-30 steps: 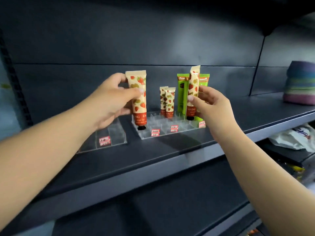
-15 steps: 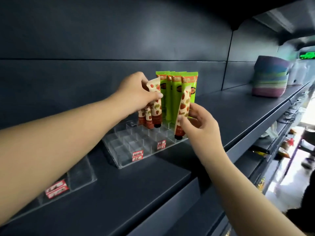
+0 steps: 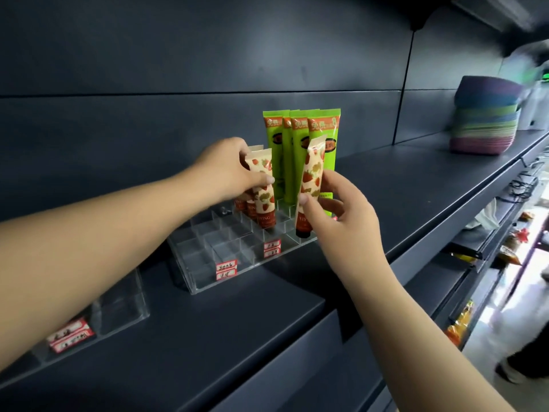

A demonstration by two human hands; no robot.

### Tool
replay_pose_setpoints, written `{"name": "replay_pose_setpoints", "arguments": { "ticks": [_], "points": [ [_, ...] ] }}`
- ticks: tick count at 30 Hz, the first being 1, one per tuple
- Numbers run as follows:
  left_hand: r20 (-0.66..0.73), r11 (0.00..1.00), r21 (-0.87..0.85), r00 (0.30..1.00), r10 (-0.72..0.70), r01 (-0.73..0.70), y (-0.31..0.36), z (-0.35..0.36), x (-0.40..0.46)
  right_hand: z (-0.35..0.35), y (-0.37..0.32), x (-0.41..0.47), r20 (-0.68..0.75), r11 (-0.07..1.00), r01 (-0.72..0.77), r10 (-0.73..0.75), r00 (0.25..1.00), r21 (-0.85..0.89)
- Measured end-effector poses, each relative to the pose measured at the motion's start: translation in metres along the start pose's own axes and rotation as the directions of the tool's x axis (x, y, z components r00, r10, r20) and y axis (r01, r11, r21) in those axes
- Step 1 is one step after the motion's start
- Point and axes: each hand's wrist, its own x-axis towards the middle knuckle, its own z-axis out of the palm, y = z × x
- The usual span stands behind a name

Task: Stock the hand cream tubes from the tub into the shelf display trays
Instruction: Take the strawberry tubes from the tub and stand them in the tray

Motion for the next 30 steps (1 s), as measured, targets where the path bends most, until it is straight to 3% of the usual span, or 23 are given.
{"name": "replay_pose_setpoints", "arguments": {
  "ticks": [6, 15, 19, 24, 26, 30],
  "points": [
    [0.097, 0.996, -0.085, 0.995, 0.005, 0.003, 0.0, 0.003, -0.002, 0.0, -0.001, -0.001, 0.001, 1.0, -0.025, 0.025, 1.0, -0.017],
    [0.119, 0.994, -0.108, 0.993, -0.003, 0.016, 0.001, 0.004, -0.007, 0.0, -0.001, 0.0, -0.017, 0.997, -0.07, 0.069, 0.997, -0.033],
    [0.095, 0.985, -0.166, 0.995, -0.026, 0.041, 0.001, -0.008, -0.015, 0.0, -0.002, 0.0, -0.022, 0.997, -0.068, 0.068, 0.997, -0.024],
    [0.006, 0.942, -0.329, 0.998, 0.069, -0.063, 0.01, -0.047, -0.037, -0.001, -0.007, 0.001, -0.059, 0.998, -0.058, 0.059, 0.997, 0.016],
    [0.075, 0.912, -0.408, 0.993, 0.089, -0.051, 0.018, -0.052, -0.044, 0.0, -0.01, 0.001, -0.055, 0.999, -0.037, 0.036, 0.998, -0.009],
    [0.195, 0.931, -0.356, 0.968, 0.155, -0.077, 0.028, -0.037, -0.051, 0.001, -0.018, 0.001, -0.012, 0.996, 0.036, -0.037, 0.999, -0.079]
  ]
}}
